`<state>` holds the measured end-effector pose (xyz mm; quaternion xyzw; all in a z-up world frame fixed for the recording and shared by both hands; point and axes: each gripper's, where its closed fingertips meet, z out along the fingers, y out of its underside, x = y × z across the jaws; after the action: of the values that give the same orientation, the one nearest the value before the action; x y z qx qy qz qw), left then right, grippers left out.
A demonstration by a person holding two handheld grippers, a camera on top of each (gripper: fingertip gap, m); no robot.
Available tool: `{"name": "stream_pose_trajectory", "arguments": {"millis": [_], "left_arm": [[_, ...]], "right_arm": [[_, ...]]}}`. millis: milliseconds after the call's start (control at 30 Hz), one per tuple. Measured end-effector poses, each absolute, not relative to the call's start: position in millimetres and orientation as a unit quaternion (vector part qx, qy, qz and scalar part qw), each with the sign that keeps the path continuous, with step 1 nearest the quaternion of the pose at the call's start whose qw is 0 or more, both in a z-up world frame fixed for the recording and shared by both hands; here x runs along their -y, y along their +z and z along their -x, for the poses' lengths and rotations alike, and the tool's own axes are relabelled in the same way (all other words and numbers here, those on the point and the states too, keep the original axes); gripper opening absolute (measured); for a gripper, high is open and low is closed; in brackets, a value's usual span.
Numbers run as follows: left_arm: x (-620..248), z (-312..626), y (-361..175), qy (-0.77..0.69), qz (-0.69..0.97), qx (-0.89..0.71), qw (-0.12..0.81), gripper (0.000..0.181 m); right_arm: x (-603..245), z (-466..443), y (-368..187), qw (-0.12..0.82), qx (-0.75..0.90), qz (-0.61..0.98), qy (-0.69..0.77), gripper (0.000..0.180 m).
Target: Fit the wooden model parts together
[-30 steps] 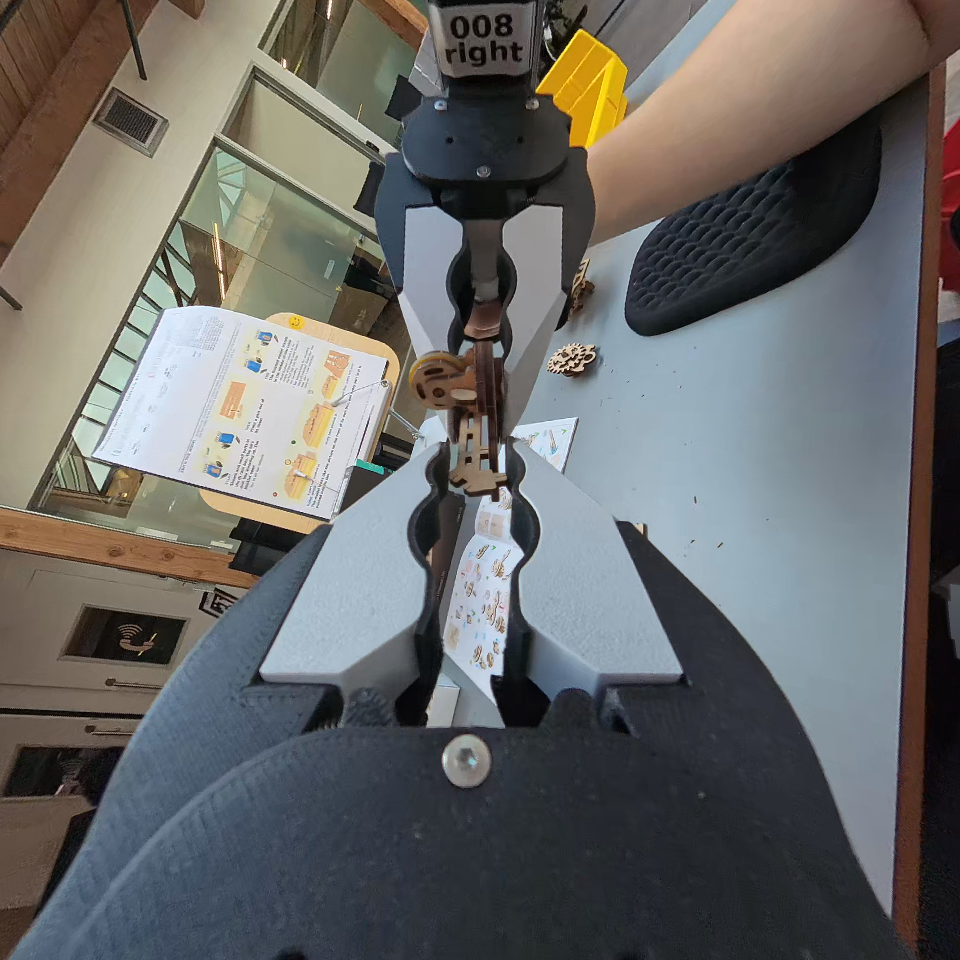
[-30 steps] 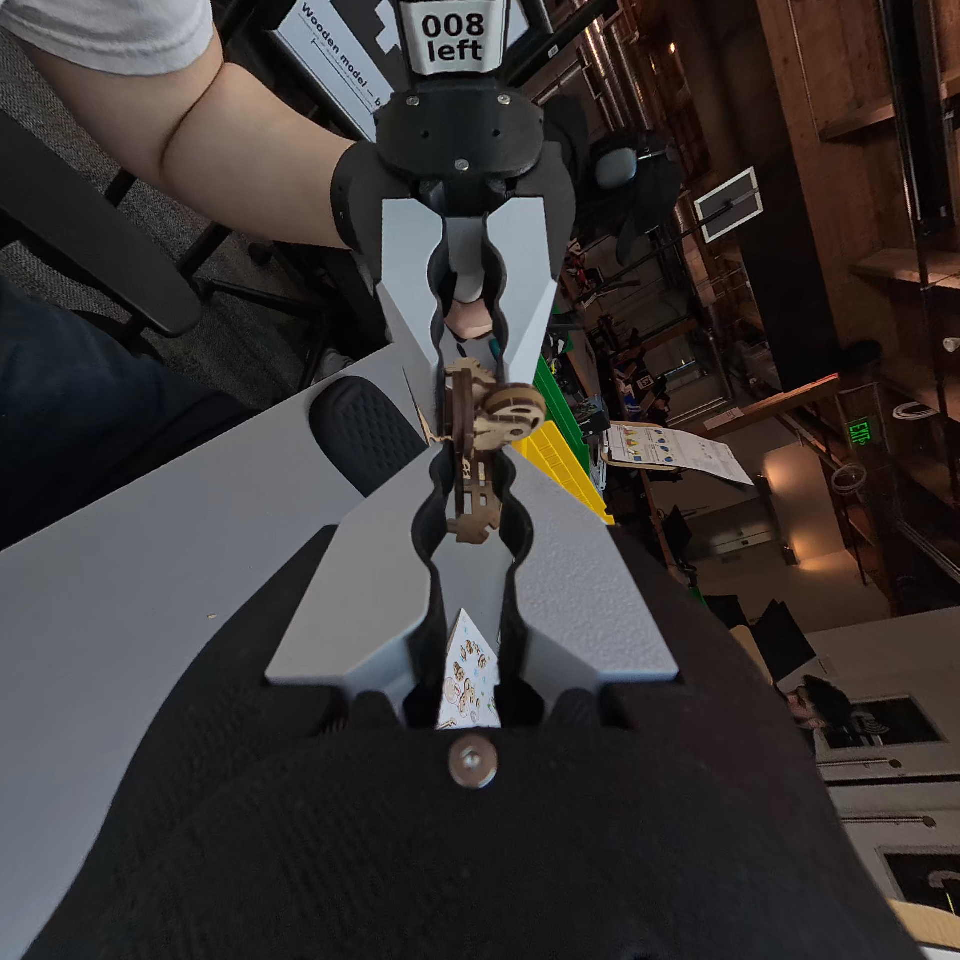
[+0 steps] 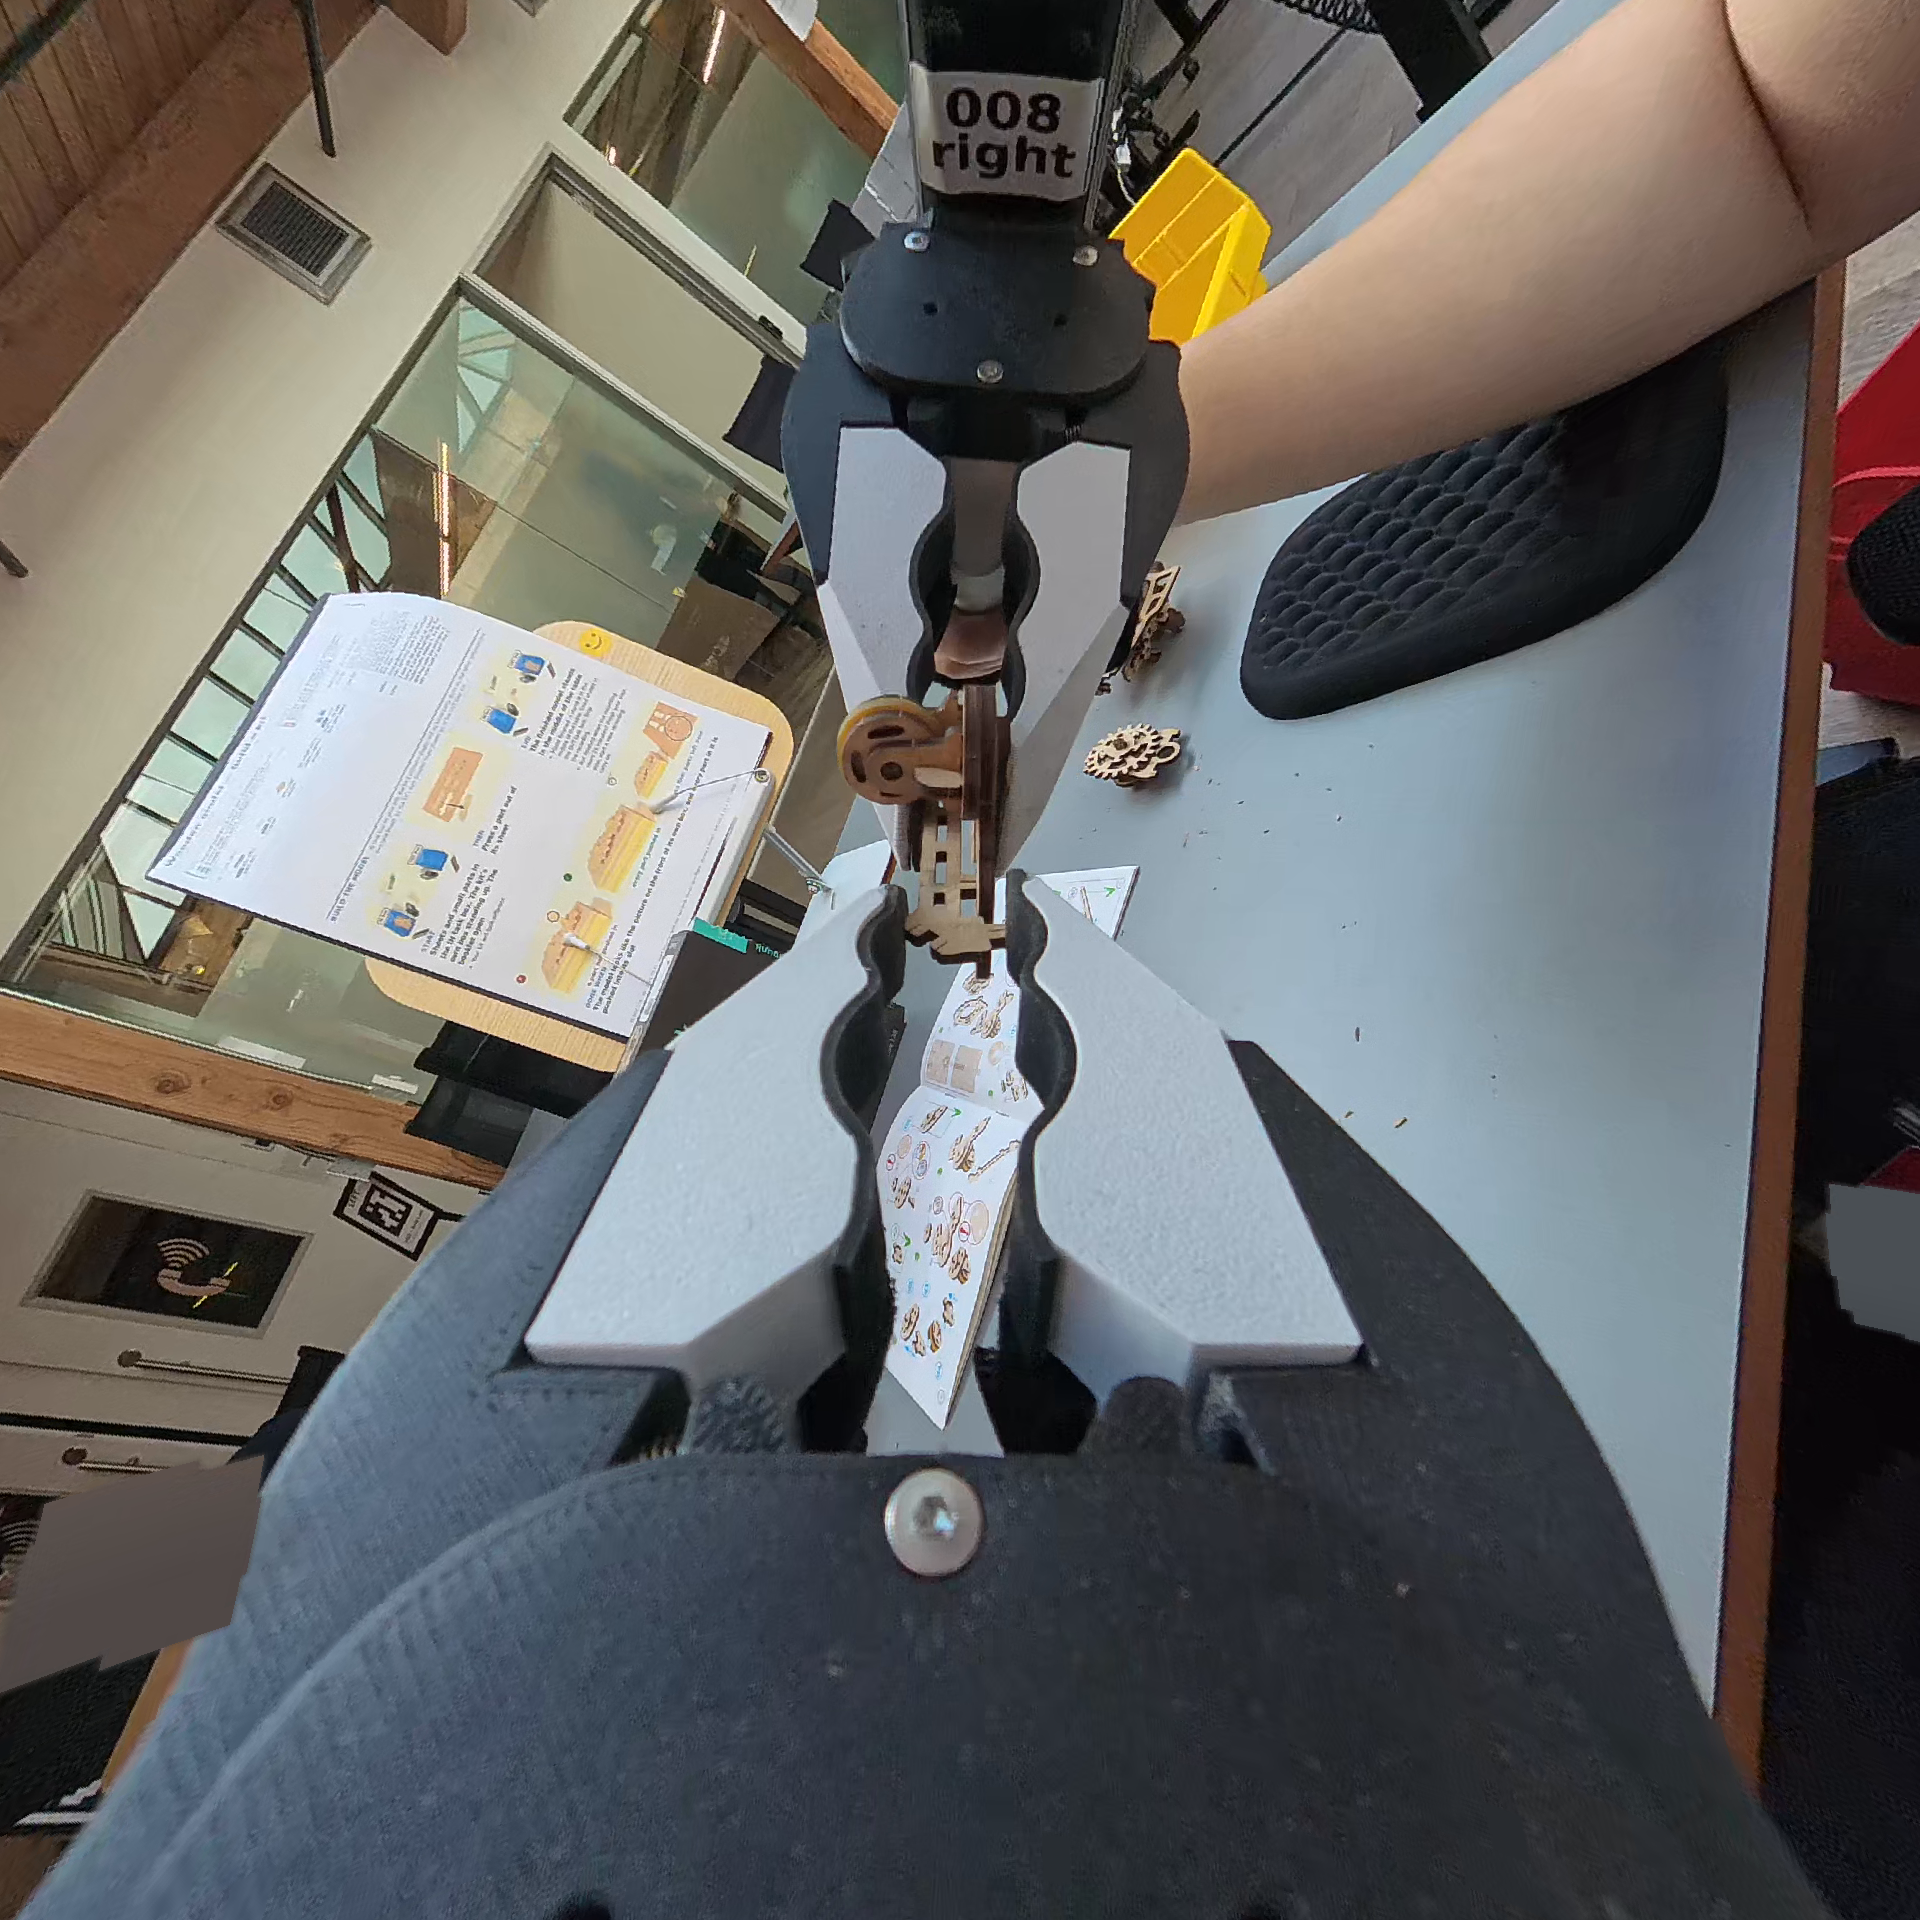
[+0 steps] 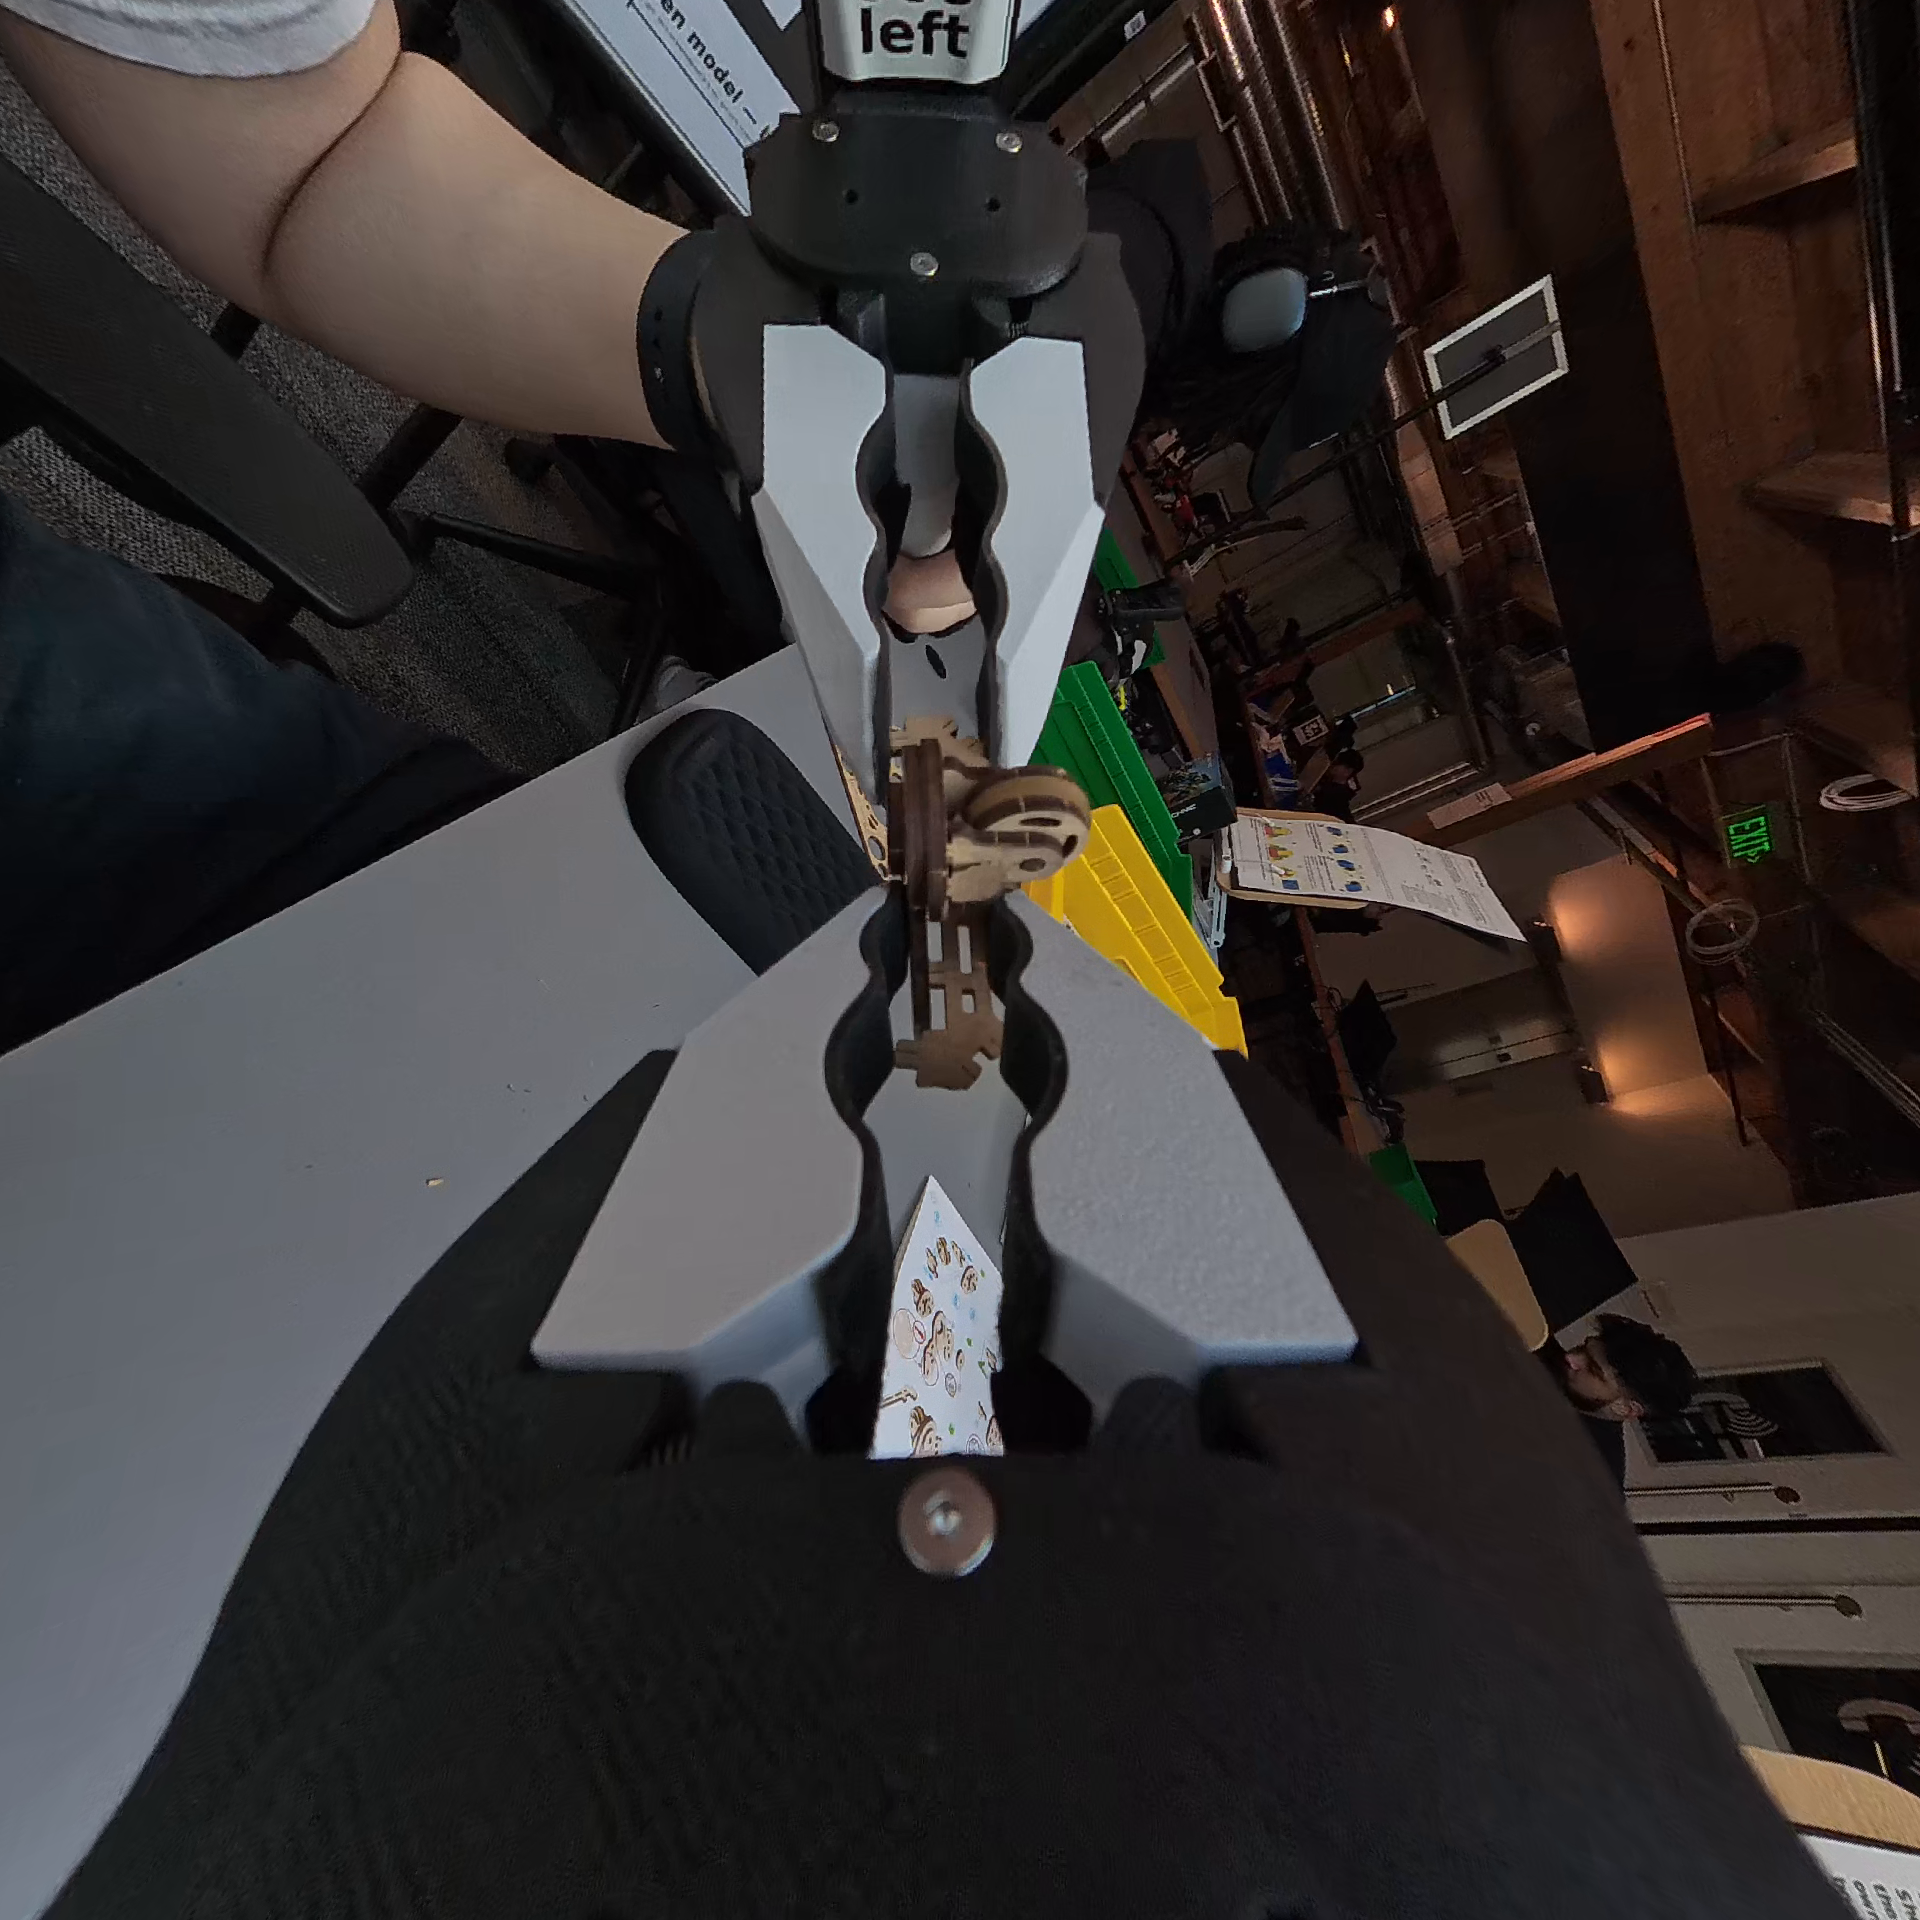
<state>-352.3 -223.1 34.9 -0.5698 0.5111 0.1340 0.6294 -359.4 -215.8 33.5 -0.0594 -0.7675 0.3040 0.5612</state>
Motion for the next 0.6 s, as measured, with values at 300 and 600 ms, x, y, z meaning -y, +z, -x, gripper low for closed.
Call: {"name": "stream_pose_trajectory", "arguments": {"millis": [300,600], "left_arm": [[219.4,360.5,38.8,0.091,0.597,-0.453,0.656,0.02],[226.3,358.0,34.8,-0.047,0.609,-0.374,0.698,0.023]], "right_arm": [[208.2,364.2,33.4,0.557,0.764,0.09,0.312,0.013],[210.8,362.0,40.9,0.575,0.752,0.076,0.314,0.014]]}}
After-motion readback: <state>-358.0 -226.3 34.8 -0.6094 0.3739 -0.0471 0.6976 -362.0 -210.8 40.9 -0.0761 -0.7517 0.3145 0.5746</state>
